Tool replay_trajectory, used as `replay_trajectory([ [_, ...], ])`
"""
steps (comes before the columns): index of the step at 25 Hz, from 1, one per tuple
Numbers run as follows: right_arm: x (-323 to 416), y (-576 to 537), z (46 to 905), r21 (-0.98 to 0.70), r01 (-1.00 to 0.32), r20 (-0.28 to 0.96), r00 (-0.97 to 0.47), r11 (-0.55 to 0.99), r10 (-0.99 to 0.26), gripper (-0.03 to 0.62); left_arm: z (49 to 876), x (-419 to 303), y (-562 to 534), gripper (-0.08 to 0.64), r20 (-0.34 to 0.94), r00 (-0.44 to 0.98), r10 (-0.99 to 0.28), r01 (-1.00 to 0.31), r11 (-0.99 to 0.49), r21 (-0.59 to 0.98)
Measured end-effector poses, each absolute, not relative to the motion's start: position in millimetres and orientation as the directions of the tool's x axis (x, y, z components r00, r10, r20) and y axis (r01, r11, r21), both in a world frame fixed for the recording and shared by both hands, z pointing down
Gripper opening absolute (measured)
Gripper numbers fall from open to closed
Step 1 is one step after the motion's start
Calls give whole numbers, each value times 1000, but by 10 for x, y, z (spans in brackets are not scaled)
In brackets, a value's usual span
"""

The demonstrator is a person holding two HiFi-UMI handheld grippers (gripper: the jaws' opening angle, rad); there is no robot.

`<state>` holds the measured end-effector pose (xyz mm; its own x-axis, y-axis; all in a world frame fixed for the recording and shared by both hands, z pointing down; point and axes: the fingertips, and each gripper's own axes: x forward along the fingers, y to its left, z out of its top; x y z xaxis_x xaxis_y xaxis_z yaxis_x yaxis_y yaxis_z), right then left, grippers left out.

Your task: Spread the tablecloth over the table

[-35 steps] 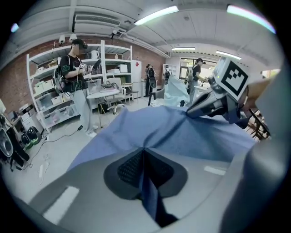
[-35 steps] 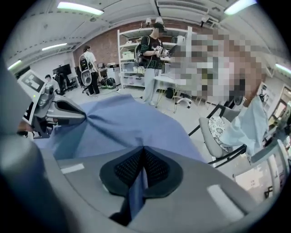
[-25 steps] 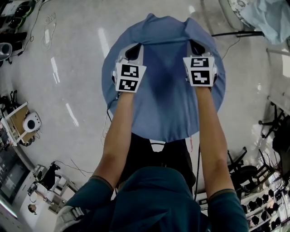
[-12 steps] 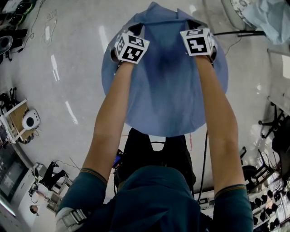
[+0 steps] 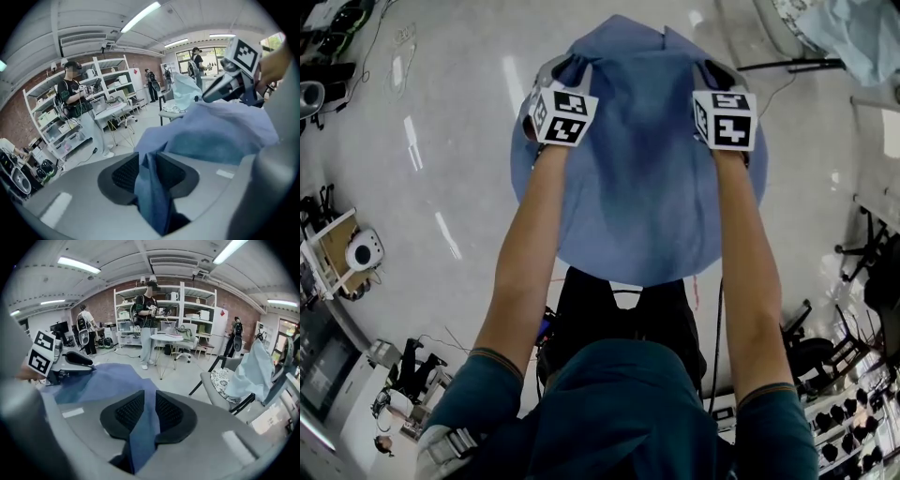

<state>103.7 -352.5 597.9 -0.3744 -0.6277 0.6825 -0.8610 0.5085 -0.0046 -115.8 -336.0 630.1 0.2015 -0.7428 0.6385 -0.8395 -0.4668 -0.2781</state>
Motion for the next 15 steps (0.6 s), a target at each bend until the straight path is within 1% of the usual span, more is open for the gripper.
replay_trajectory([
  [1, 1028, -3448, 5966, -8, -860, 676, -381, 511, -631, 61, 6219, -1187, -3378, 118, 624, 197, -756, -838, -460, -293],
  [2, 1020, -3364, 5968, -17, -859, 673, -389, 512, -629, 61, 6146, -1227, -3377, 143, 612, 189, -768, -839, -450, -305],
  [3, 1015, -3276, 5983, -26, -857, 676, -394, 515, -623, 61, 6085, -1277, -3354, 143, 602, 179, -778, -845, -435, -311],
  [7, 1024, -3012, 6033, -40, -858, 689, -394, 511, -608, 61, 5861, -1415, -3180, 106, 561, 154, -814, -869, -382, -315],
  [13, 1047, -2786, 5775, -44, -868, 645, -402, 494, -650, 60, 5457, -1272, -2885, 55, 497, 208, -843, -875, -388, -291],
  [15, 1044, -2722, 5593, -42, -868, 617, -412, 494, -671, 60, 5269, -1237, -2794, 27, 466, 231, -854, -880, -388, -276],
])
